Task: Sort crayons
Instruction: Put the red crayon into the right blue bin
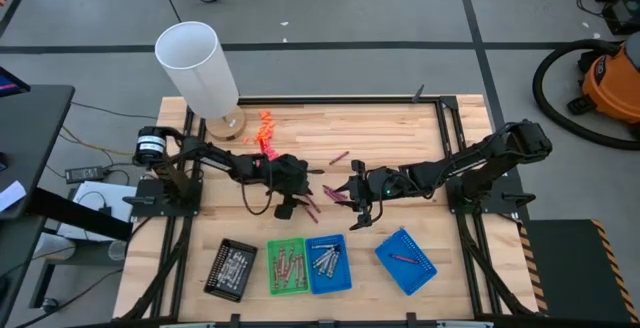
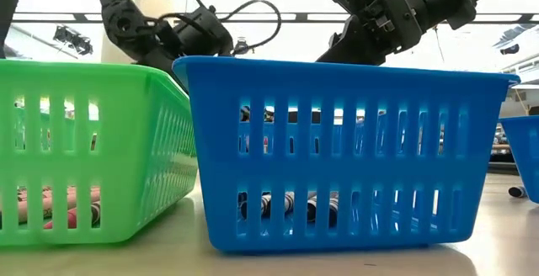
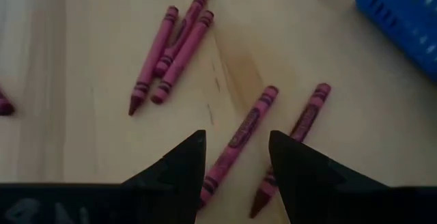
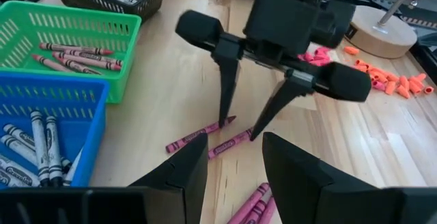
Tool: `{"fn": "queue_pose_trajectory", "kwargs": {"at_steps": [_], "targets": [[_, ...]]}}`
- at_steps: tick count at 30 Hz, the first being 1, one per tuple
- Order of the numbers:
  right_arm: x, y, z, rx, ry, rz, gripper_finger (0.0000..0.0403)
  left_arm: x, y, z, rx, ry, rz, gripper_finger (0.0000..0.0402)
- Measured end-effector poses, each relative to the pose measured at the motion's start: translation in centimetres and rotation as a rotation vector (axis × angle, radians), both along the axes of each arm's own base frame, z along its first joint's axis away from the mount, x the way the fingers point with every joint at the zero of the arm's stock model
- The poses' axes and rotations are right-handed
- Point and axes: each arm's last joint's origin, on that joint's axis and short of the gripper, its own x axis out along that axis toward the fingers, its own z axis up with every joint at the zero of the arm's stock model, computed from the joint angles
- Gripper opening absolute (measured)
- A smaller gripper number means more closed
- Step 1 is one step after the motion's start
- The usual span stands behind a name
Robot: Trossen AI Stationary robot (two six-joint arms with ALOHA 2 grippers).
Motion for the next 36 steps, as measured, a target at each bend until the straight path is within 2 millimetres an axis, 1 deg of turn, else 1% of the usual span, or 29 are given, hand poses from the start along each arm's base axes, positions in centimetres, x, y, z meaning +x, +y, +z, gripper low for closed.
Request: {"fn": "queue_pose_trajectory", "kwargs": {"at_steps": [5, 11, 14, 17, 24, 27, 33, 36], "targets": [[0.0, 0.0, 0.0, 0.003, 0.0, 0.0, 0.0149, 0.4, 0.9, -1.0, 0.035, -0.02, -0.017, 0.0171], [0.0, 0.0, 0.1, 0.004, -0.006, 0.0, 0.0149, 0.1, 2.0, -1.5, 0.034, -0.001, -0.046, 0.0167], [0.0, 0.0, 0.1, 0.004, -0.009, 0.001, 0.0149, -0.1, 2.3, -1.9, 0.022, 0.022, -0.055, 0.0148], [0.1, 0.0, 0.1, 0.004, -0.014, 0.001, 0.0149, -0.1, 2.5, -2.2, 0.009, 0.031, -0.07, 0.0122], [0.1, 0.0, 0.1, 0.003, -0.014, 0.002, 0.0149, -0.3, 2.5, -2.3, 0.027, 0.035, -0.127, 0.0053], [0.1, 0.0, 0.1, 0.003, -0.013, 0.002, 0.0149, -0.3, 2.5, -2.3, 0.041, 0.03, -0.155, 0.0032], [-0.1, 0.0, -0.1, -0.003, 0.017, -0.001, 0.0149, -0.3, 2.4, -2.2, 0.034, 0.022, -0.176, 0.0022], [-0.2, -0.2, -0.3, -0.031, 0.033, -0.049, 0.0149, -0.6, 2.1, -1.8, 0.009, 0.031, -0.178, 0.0021]]}}
